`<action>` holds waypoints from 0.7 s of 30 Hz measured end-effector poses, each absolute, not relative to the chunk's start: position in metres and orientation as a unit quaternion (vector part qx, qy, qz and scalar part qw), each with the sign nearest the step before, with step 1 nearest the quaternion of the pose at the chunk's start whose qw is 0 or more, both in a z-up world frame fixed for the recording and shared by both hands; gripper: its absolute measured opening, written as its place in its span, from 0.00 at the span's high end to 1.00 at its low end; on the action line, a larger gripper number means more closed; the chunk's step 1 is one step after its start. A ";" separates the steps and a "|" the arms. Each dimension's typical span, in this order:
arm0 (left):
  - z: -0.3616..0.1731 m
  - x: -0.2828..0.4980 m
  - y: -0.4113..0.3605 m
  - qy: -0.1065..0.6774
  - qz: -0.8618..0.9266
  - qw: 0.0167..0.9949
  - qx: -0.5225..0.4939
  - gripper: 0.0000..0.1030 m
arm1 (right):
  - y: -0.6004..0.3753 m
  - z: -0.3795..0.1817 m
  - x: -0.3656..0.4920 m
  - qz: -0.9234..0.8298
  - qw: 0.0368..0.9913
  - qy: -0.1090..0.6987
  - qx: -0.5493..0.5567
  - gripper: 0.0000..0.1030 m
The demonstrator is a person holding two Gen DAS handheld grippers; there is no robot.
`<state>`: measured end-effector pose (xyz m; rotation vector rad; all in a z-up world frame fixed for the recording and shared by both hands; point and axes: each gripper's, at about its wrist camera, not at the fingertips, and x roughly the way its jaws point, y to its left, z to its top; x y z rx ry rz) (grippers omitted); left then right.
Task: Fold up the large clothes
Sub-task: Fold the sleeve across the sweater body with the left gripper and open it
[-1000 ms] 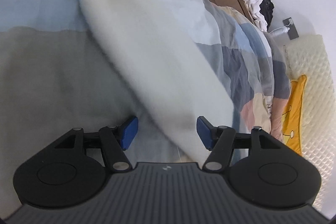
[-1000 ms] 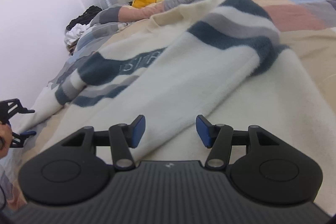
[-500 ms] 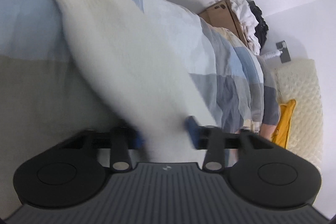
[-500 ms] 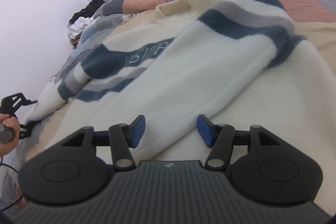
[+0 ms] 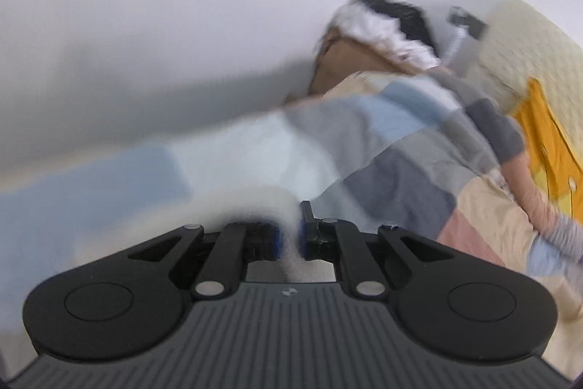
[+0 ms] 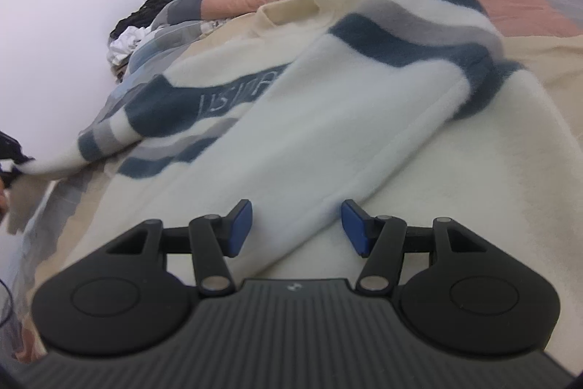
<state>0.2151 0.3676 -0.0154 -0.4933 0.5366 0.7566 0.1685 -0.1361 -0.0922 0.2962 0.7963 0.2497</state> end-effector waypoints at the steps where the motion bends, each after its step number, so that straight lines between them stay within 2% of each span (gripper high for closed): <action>1: -0.004 0.220 0.359 0.255 0.358 0.872 -0.215 0.90 | -0.137 -0.091 0.169 0.119 0.904 0.385 0.145 0.43; 8: 0.080 0.243 0.252 0.210 0.284 0.936 -0.010 0.90 | -0.151 -0.079 0.161 0.107 0.914 0.363 0.149 0.43; 12: 0.111 0.243 0.183 0.176 0.211 0.960 0.054 0.90 | -0.163 -0.071 0.155 0.096 0.916 0.354 0.163 0.43; 17: 0.128 0.243 0.106 0.162 0.115 0.976 0.092 0.90 | -0.186 -0.060 0.143 0.092 0.913 0.340 0.208 0.43; 21: 0.122 0.240 0.048 0.149 0.070 0.976 0.140 0.90 | -0.198 -0.051 0.133 0.079 0.920 0.324 0.207 0.43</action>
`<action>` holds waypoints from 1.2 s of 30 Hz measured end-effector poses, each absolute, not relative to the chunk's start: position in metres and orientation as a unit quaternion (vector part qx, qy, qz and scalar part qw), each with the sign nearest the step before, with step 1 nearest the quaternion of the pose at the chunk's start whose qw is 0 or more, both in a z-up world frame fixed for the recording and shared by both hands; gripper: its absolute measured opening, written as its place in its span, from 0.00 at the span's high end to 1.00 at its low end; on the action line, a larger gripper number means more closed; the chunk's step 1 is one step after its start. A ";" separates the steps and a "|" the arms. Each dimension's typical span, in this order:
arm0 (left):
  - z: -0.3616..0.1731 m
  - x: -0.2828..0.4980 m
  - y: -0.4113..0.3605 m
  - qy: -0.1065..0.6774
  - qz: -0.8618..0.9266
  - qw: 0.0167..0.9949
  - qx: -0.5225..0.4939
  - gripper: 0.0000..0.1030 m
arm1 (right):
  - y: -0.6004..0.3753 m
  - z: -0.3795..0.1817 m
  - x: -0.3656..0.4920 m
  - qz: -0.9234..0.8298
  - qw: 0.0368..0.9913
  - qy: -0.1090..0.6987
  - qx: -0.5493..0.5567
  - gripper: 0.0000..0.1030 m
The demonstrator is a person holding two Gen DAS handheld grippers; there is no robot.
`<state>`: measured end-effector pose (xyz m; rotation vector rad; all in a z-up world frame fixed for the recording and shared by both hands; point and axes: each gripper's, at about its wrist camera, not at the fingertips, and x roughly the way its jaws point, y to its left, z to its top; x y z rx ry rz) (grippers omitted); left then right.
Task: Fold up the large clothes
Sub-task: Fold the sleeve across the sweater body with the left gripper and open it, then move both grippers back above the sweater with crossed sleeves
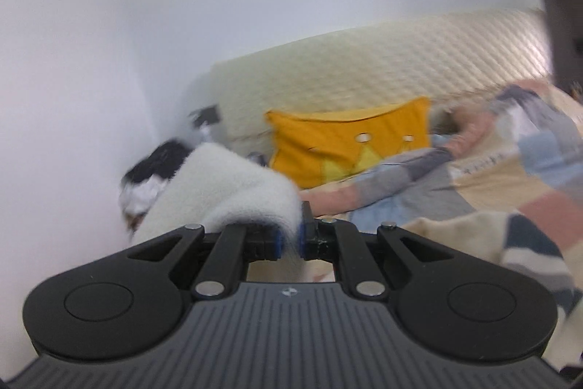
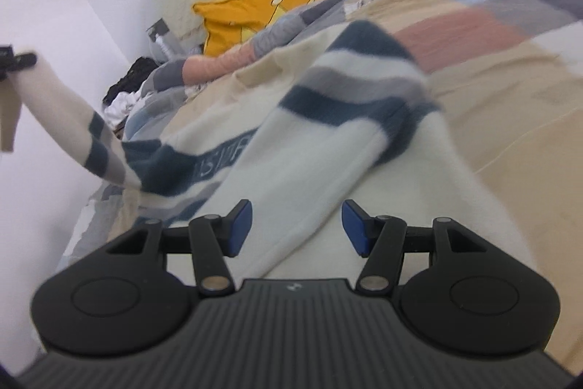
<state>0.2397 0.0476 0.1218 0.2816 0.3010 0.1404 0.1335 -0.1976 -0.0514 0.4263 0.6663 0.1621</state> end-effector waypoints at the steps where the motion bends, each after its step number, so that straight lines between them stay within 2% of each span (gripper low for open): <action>1: 0.118 0.237 0.033 0.147 0.055 0.977 0.145 0.90 | -0.200 -0.050 0.133 0.074 0.922 0.321 0.205 0.43; 7: 0.071 0.226 -0.039 0.182 -0.020 0.974 0.136 0.90 | -0.216 -0.041 0.132 0.054 0.928 0.301 0.212 0.43; 12: 0.009 0.212 -0.091 0.203 -0.066 0.969 0.124 0.90 | -0.242 -0.040 0.142 0.025 0.925 0.293 0.240 0.43; 15: -0.036 0.210 -0.116 0.242 -0.082 0.961 0.109 0.90 | -0.259 -0.039 0.142 0.013 0.920 0.290 0.265 0.43; 21: -0.117 0.209 -0.141 0.310 -0.101 0.940 0.103 0.90 | -0.283 -0.042 0.142 0.013 0.907 0.282 0.313 0.43; 25: -0.121 0.208 -0.130 0.330 -0.093 0.938 0.054 0.89 | -0.290 -0.047 0.147 0.017 0.899 0.289 0.328 0.43; 27: -0.107 0.206 -0.124 0.338 -0.101 0.935 0.041 0.80 | -0.290 -0.048 0.148 0.019 0.898 0.292 0.329 0.43; 29: -0.092 0.195 -0.114 0.346 -0.121 0.930 0.031 0.60 | -0.290 -0.049 0.148 0.023 0.898 0.293 0.329 0.43; 31: -0.083 0.183 -0.104 0.342 -0.123 0.931 0.018 0.51 | -0.288 -0.048 0.147 0.025 0.899 0.293 0.325 0.43; 36: -0.061 0.155 -0.070 0.332 -0.122 0.935 -0.007 0.50 | -0.273 -0.048 0.145 0.040 0.905 0.300 0.299 0.43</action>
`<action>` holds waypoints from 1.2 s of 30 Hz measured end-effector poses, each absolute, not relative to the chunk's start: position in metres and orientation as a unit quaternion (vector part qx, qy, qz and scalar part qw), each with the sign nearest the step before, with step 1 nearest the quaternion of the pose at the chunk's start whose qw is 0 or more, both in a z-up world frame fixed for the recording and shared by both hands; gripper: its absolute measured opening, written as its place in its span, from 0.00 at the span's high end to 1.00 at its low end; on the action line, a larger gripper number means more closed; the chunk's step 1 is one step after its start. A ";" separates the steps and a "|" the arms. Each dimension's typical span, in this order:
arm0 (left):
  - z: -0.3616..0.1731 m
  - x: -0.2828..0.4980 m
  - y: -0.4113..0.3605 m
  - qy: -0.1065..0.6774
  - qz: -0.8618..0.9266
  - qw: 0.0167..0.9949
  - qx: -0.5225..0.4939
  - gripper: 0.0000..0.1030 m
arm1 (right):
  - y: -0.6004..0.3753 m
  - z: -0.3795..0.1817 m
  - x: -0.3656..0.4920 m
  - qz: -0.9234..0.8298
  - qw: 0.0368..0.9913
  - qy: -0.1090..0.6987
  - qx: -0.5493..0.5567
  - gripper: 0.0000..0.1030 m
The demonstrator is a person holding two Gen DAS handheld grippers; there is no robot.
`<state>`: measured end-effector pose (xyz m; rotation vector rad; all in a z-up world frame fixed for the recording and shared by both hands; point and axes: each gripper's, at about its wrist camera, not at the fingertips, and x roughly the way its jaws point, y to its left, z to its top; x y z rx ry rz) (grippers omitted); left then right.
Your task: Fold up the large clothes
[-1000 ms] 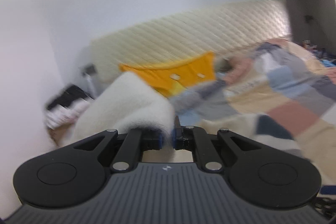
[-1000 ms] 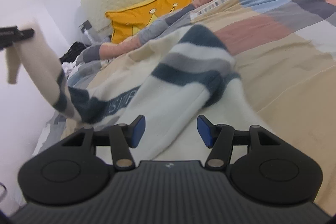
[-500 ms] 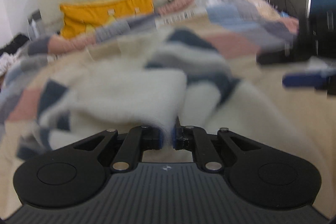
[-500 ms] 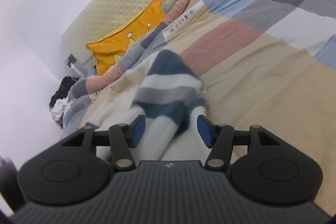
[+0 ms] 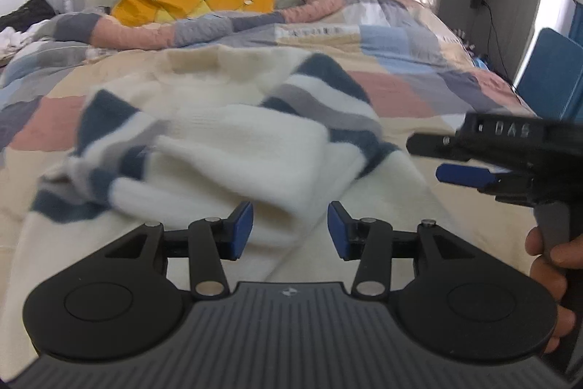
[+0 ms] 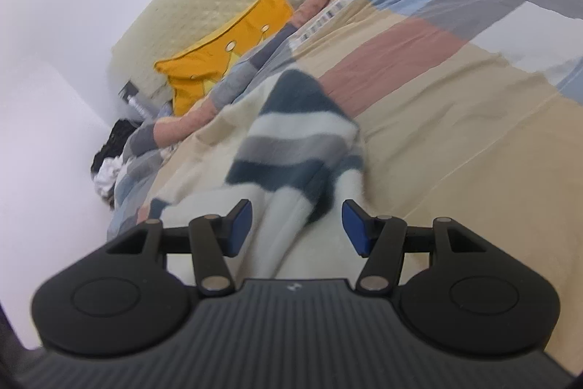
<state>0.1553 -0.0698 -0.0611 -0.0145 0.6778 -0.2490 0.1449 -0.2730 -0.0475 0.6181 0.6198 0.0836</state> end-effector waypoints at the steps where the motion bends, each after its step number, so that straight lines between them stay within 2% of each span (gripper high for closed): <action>1: -0.058 0.152 -0.062 0.332 -0.115 0.936 -0.009 0.49 | -0.270 -0.048 0.143 0.047 0.906 0.302 0.292 0.43; 9: -0.062 0.148 0.008 0.330 -0.061 0.941 -0.040 0.49 | -0.207 -0.047 0.137 0.120 0.922 0.306 0.203 0.43; 12: -0.076 0.152 0.019 0.327 -0.035 0.944 -0.023 0.49 | -0.185 -0.052 0.140 0.130 0.927 0.314 0.160 0.43; 21: -0.102 0.174 0.043 0.355 -0.013 0.929 -0.101 0.49 | -0.146 -0.072 0.159 0.129 0.929 0.340 0.074 0.44; 31: -0.108 0.163 0.043 0.356 0.009 0.925 -0.129 0.49 | -0.171 -0.077 0.159 0.080 0.931 0.336 0.116 0.44; 36: -0.103 0.148 0.029 0.345 0.007 0.933 -0.103 0.49 | -0.186 -0.078 0.153 0.061 0.927 0.337 0.153 0.44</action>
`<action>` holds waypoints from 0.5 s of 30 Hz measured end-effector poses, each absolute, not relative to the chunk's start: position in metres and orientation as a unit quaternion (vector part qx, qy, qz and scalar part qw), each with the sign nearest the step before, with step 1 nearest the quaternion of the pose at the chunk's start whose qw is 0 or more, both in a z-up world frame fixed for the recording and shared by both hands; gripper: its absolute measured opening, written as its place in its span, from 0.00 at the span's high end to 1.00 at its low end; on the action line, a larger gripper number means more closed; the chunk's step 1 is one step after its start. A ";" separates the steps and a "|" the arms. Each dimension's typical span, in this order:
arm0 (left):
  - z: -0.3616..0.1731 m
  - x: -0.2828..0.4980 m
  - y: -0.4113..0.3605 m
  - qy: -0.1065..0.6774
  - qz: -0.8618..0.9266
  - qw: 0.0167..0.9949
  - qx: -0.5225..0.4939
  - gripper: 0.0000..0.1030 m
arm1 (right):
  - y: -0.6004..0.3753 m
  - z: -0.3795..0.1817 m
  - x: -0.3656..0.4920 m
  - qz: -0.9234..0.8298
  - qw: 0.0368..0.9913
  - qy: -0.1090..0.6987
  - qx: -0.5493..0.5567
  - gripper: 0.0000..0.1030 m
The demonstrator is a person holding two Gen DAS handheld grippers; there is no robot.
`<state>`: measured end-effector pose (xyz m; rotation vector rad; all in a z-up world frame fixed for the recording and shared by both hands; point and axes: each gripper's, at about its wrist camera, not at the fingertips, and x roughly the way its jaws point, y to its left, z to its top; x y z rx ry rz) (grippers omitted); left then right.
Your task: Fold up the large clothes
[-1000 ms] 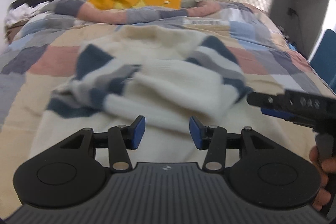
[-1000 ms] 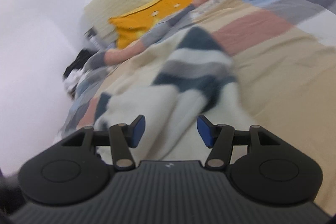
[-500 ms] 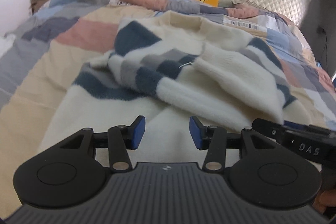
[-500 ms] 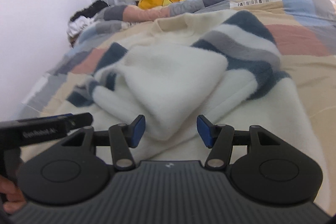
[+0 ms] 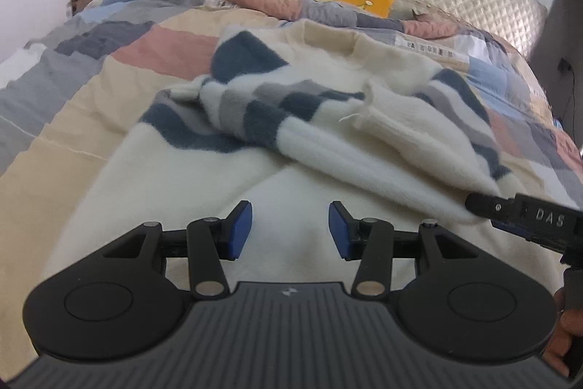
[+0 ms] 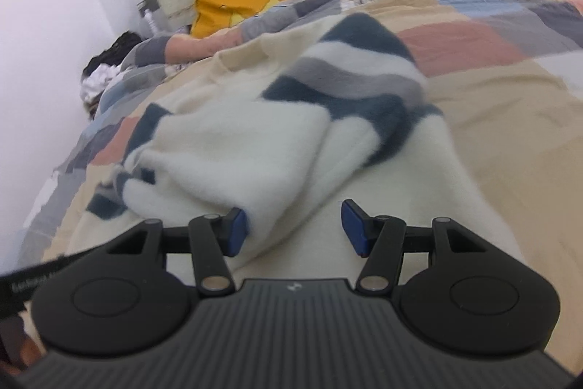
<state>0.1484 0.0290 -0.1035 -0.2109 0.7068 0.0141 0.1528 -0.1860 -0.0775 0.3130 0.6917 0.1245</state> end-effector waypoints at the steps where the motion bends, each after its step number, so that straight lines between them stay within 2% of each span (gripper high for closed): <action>1: -0.103 0.147 0.027 0.345 0.006 0.933 -0.098 0.49 | -0.189 -0.078 0.151 0.057 0.925 0.340 0.162 0.44; 10: -0.102 0.141 0.036 0.347 0.019 0.932 -0.101 0.49 | -0.216 -0.090 0.132 0.025 0.900 0.350 0.257 0.44; 15: -0.104 0.141 0.037 0.351 0.016 0.931 -0.102 0.49 | -0.222 -0.082 0.128 0.017 0.906 0.319 0.280 0.44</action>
